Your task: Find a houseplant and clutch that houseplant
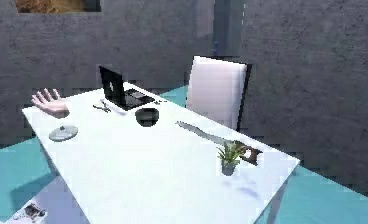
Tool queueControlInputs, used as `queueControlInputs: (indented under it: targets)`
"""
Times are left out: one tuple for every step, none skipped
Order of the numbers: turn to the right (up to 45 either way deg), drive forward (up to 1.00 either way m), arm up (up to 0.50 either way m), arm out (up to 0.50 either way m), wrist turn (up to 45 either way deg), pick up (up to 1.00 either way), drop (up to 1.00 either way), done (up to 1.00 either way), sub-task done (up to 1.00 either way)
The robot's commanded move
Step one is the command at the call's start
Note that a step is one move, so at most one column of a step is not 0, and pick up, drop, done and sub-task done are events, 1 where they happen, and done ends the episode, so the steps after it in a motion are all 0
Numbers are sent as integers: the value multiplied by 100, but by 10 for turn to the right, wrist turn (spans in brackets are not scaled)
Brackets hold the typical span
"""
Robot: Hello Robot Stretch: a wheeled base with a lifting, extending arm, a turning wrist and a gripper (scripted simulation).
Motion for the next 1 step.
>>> queueControlInputs:
  targets:
    - [-450,0,0,0,0,0,0,0,0]
